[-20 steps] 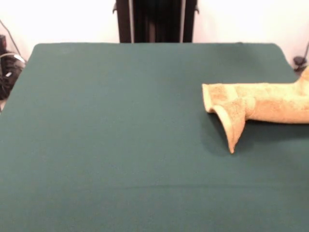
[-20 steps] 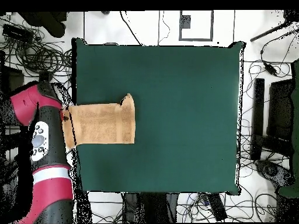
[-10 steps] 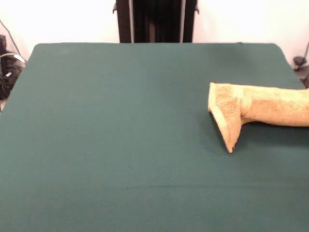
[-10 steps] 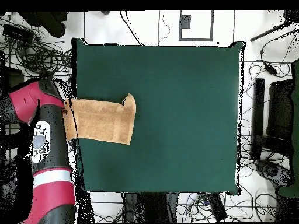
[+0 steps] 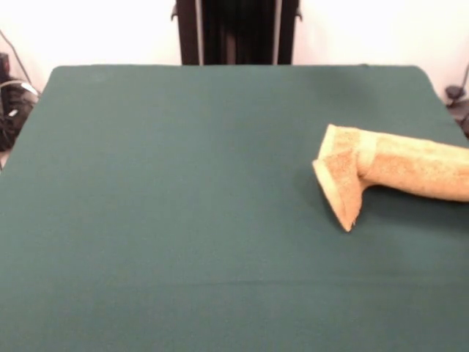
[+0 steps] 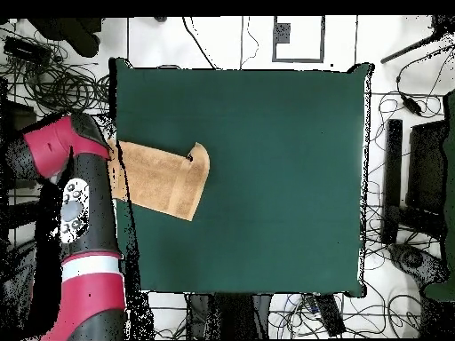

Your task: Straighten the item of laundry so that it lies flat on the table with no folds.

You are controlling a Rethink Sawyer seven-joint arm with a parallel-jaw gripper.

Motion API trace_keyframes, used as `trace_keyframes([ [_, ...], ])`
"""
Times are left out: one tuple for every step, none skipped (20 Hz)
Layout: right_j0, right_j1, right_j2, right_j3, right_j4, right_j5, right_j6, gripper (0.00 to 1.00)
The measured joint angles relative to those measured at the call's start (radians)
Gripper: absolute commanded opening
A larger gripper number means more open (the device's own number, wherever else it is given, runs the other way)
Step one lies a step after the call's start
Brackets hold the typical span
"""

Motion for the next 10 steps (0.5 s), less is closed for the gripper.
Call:
trace_keyframes([
  [-0.005,0.0,0.0,0.003,0.0,-0.008,0.0,0.0],
  [-0.008,0.0,0.0,0.006,0.0,-0.013,0.0,0.0],
  [-0.014,0.0,0.0,0.01,0.0,-0.024,0.0,0.0],
  [-0.019,0.0,0.0,0.014,0.0,-0.034,0.0,0.0],
  [-0.021,0.0,0.0,0.015,0.0,-0.037,0.0,0.0],
  [-0.023,0.0,0.0,0.016,0.0,-0.04,0.0,0.0],
  [-0.026,0.0,-0.001,0.016,-0.001,-0.044,0.0,0.0],
  [-0.028,0.0,-0.002,0.016,-0.001,-0.048,0.0,0.0],
  [-0.032,0.0,-0.004,0.016,-0.002,-0.054,0.0,0.0],
  [-0.034,0.0,-0.005,0.016,-0.002,-0.058,0.0,0.0],
])
